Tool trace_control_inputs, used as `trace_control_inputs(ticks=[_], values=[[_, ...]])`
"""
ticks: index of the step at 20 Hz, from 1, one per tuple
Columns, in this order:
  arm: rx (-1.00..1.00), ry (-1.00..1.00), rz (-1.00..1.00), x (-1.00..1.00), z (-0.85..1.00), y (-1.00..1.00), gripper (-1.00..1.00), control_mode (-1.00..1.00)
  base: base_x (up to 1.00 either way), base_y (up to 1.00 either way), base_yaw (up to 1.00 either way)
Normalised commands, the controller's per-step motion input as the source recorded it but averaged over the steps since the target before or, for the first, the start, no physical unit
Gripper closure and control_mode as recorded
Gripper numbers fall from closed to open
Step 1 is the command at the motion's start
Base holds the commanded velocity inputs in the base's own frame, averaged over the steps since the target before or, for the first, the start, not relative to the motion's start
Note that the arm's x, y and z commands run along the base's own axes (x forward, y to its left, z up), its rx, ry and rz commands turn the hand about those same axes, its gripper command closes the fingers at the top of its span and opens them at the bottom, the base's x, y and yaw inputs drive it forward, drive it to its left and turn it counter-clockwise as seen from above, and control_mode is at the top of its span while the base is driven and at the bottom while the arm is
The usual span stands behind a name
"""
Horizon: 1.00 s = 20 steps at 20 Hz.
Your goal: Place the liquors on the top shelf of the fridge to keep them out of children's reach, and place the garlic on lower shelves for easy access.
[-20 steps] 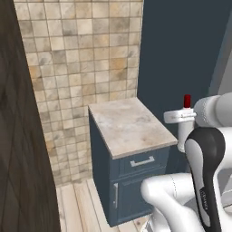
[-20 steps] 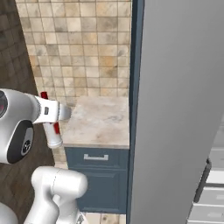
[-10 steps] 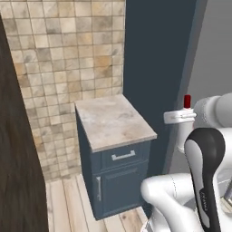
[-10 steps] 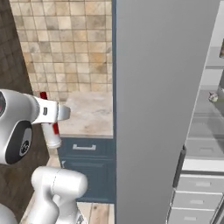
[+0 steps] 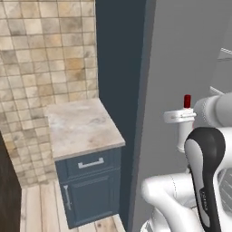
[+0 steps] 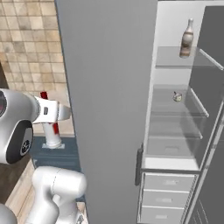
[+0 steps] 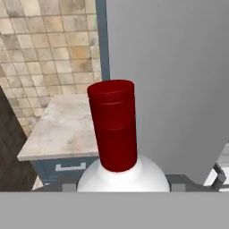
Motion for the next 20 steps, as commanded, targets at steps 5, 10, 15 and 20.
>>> trace_control_inputs(ticks=[5, 10, 15, 20], values=[[0.00, 0.00, 0.00, 0.00, 0.00, 0.00, 1.00, 1.00, 0.00, -0.72, 0.00], [0.00, 0.00, 0.00, 0.00, 0.00, 0.00, 1.00, 1.00, 0.00, -0.65, 0.00], [0.00, 0.00, 0.00, 0.00, 0.00, 0.00, 1.00, 1.00, 0.00, -0.58, 0.00], [0.00, 0.00, 0.00, 0.00, 0.00, 0.00, 1.00, 1.00, 0.00, -0.49, 0.00]])
